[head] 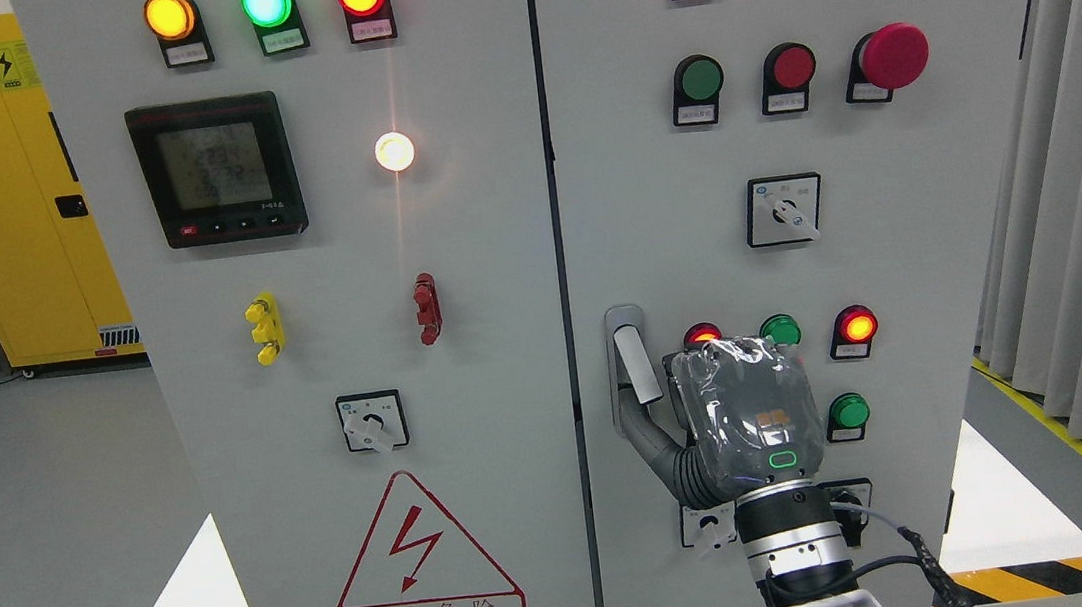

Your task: Release door handle

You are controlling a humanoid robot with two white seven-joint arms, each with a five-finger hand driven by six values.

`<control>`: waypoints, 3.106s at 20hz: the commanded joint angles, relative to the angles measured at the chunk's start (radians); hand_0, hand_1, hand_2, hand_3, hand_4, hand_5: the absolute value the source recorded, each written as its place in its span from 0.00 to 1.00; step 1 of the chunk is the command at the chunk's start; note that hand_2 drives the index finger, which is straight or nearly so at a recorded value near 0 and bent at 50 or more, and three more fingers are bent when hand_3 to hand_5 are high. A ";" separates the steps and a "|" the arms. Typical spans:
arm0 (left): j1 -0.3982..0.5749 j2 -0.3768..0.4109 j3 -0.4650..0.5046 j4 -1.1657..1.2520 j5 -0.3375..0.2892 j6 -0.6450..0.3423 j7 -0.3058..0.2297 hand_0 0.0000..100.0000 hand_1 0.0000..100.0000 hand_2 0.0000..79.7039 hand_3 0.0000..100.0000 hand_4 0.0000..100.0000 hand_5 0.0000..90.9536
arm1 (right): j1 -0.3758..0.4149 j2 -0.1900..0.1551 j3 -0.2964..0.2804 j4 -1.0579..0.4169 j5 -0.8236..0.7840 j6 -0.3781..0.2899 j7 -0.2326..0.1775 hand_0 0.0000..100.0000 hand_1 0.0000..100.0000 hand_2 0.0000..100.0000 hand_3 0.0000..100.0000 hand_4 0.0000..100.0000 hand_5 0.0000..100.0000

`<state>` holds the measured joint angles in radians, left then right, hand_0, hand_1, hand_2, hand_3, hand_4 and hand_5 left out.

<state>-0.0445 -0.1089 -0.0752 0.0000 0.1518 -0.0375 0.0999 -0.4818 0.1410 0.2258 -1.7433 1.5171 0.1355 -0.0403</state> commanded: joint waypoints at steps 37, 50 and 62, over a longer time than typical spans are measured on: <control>0.000 0.000 0.000 -0.012 0.000 -0.001 0.000 0.12 0.56 0.00 0.00 0.00 0.00 | 0.002 -0.006 -0.028 -0.027 -0.006 -0.008 -0.001 0.62 0.43 1.00 1.00 1.00 1.00; 0.000 0.000 0.000 -0.012 0.000 -0.001 0.000 0.12 0.56 0.00 0.00 0.00 0.00 | -0.004 -0.009 -0.040 -0.027 -0.006 -0.013 -0.001 0.58 0.43 1.00 1.00 1.00 1.00; 0.000 0.000 0.000 -0.012 0.000 -0.001 0.000 0.12 0.56 0.00 0.00 0.00 0.00 | -0.008 -0.009 -0.040 -0.027 -0.006 -0.013 0.000 0.53 0.43 1.00 1.00 1.00 1.00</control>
<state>-0.0445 -0.1089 -0.0752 0.0000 0.1518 -0.0375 0.0999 -0.4876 0.1329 0.1883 -1.7691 1.5109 0.1231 -0.0409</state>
